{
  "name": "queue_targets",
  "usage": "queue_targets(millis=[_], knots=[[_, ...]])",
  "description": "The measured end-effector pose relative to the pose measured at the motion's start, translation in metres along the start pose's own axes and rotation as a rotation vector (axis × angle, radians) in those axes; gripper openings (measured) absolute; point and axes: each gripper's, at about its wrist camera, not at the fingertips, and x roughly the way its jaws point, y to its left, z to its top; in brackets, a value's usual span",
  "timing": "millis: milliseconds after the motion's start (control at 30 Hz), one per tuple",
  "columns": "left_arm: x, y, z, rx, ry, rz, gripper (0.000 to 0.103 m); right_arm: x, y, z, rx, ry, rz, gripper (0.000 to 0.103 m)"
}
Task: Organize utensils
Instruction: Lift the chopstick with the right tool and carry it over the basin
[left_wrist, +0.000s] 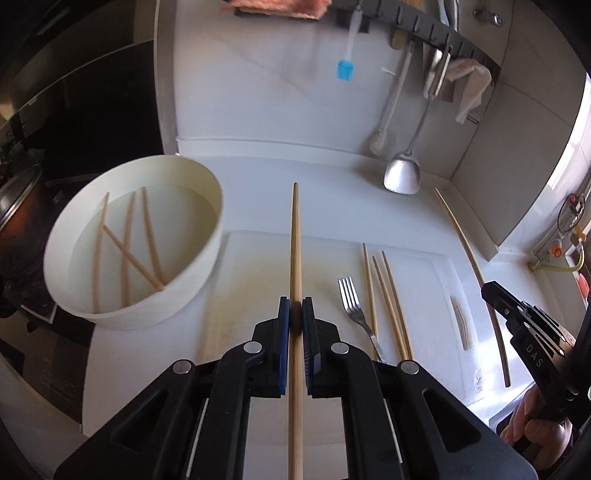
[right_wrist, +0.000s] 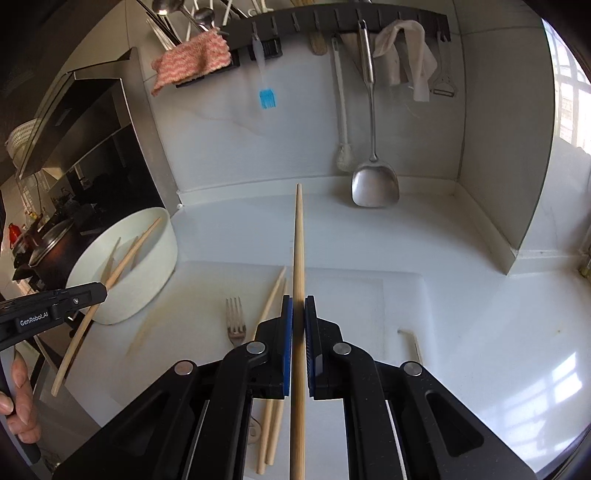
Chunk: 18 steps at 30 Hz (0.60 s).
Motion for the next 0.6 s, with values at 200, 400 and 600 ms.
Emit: queue_targets(millis=[200,400,600], knots=[[-0.041,0.055,0.019,-0.1,-0.049,0.069,0.007,-0.005,0.059,0.032,-0.068,-0.015,0.099,0.006],[-0.051,0.124,0.033,-0.136,-0.076,0.113,0.007,0.021,0.142,0.053,-0.104,-0.016,0.191,0.006],[-0.035,0.195,0.054,-0.125,-0.064,0.075,0.007,0.069,0.225,0.071,-0.128,0.02,0.21,0.006]])
